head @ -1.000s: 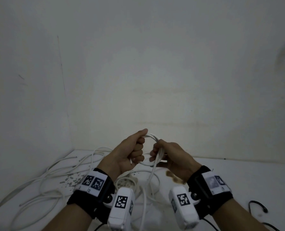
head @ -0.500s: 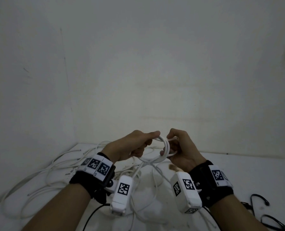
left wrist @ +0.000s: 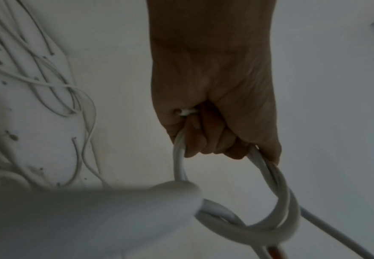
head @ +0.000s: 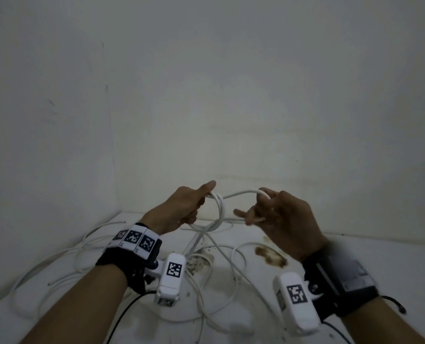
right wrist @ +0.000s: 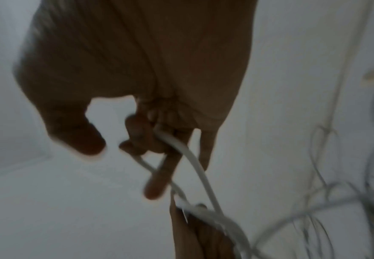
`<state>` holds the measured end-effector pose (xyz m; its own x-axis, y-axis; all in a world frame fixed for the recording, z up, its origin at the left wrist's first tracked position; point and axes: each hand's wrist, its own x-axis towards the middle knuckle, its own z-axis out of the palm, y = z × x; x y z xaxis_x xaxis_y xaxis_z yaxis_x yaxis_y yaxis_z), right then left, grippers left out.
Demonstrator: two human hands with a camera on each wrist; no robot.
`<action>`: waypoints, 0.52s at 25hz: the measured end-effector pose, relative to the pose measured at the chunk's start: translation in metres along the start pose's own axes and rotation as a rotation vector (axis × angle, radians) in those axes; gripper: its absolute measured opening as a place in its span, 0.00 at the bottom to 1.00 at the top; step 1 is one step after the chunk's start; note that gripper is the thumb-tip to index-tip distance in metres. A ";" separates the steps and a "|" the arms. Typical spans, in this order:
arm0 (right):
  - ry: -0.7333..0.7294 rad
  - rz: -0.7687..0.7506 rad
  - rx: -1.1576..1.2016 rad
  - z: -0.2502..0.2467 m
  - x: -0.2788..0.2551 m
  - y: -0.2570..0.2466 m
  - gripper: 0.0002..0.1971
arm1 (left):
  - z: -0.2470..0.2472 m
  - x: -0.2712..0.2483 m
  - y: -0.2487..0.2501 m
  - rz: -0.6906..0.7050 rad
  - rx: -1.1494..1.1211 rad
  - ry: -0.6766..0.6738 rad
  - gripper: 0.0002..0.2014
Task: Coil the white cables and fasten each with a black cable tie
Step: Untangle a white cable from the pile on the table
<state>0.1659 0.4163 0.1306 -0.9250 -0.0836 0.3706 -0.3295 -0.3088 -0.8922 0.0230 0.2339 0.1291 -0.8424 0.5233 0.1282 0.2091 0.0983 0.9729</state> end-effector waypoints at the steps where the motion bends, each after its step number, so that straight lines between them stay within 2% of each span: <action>1: 0.031 0.004 0.092 0.001 -0.001 0.009 0.14 | -0.002 0.002 0.000 0.002 0.011 0.006 0.22; 2: 0.088 0.025 -0.066 -0.001 0.002 0.014 0.17 | -0.004 0.004 -0.002 -0.002 0.042 0.015 0.23; 3: 0.128 0.039 -0.452 -0.009 0.007 0.015 0.19 | -0.007 0.004 -0.005 -0.011 0.087 0.034 0.24; 5: 0.175 0.090 -1.495 -0.030 0.020 0.007 0.17 | -0.015 0.003 -0.015 -0.031 0.197 0.039 0.26; 6: 0.216 0.113 -1.796 -0.035 0.025 -0.002 0.14 | -0.017 0.002 -0.019 -0.034 0.213 0.035 0.27; 7: 0.266 0.091 -1.853 -0.039 0.028 -0.010 0.12 | -0.016 0.002 -0.022 -0.032 0.189 0.039 0.28; 8: 0.312 0.054 -1.725 -0.044 0.031 -0.017 0.12 | -0.016 0.003 -0.023 -0.034 0.114 0.063 0.27; 9: 0.330 0.025 -1.427 -0.046 0.032 -0.019 0.12 | -0.015 0.004 -0.024 -0.049 0.007 0.102 0.26; 10: 0.302 0.004 -1.025 -0.044 0.031 -0.020 0.13 | -0.013 0.005 -0.023 -0.064 -0.087 0.135 0.25; 12: 0.156 0.008 -0.164 -0.027 0.020 -0.019 0.11 | -0.011 0.007 -0.024 -0.068 -0.228 0.151 0.24; 13: 0.092 0.025 0.032 -0.018 0.013 -0.018 0.09 | -0.012 0.007 -0.023 -0.060 -0.286 0.148 0.23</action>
<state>0.1562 0.4382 0.1469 -0.9469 -0.0051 0.3216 -0.3011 -0.3376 -0.8918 0.0064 0.2253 0.1094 -0.9164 0.3931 0.0751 0.0266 -0.1274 0.9915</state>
